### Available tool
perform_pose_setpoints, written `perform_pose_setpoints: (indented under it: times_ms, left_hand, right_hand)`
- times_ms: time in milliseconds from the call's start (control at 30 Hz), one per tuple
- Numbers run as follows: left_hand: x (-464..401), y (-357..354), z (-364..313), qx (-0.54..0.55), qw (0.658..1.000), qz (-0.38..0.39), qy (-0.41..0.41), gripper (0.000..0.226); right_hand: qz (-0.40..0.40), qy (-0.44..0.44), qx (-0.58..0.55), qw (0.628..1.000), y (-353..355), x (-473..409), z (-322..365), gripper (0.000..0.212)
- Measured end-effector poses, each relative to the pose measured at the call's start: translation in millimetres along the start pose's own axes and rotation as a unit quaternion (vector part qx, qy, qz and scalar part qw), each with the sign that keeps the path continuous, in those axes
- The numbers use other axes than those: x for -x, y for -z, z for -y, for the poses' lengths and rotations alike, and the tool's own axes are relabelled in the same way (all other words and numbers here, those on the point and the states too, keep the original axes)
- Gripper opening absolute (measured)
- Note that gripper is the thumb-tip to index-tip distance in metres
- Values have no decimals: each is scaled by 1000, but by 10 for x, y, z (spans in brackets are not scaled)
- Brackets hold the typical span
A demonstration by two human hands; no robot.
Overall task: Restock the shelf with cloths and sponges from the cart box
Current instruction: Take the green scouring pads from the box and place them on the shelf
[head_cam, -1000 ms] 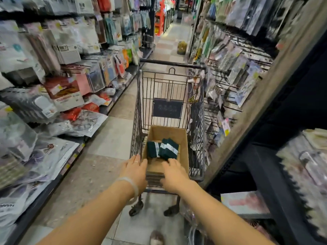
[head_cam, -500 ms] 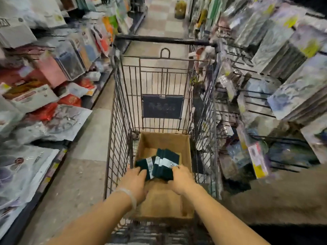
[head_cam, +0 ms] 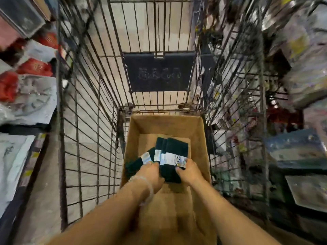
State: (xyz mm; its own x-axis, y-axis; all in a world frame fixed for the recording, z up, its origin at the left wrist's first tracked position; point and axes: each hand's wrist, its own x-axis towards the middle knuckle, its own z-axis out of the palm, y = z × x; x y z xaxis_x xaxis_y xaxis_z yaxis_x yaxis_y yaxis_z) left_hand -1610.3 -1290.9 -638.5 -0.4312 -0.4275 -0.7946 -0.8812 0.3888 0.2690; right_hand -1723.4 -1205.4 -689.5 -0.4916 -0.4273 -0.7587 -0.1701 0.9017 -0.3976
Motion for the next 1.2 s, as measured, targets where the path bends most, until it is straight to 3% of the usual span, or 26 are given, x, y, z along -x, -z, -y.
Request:
perform_pose_setpoints:
  times_ms: [100,233,667,833,900,1067,1200]
  left_hand:
    - [-329,-20,-72,31,999,-5,24,50]
    - [-541,-98,-85,106,991,-16,74,49]
    - [-647,-128,-15,264,956,-49,117,46]
    - [-590,-37,40,384,900,-89,187,40]
    - [-509,31,62,416,884,-101,187,35]
    - [-232,216,67,418,877,-155,180,26]
    - [135,406,54,441,860,-207,152,26]
  right_hand:
    - [-46,-53,-135,988,-122,-275,-80,53]
    - [-22,-108,-279,954,-252,-508,-182,55]
    - [6,-127,-412,902,-157,-461,-275,19]
    - [62,-101,-498,859,-46,-326,-303,28]
    - [89,-91,-516,847,32,-227,-297,21]
    - [75,-58,-508,856,170,9,-164,31]
    - [49,-14,-526,849,289,321,13,12]
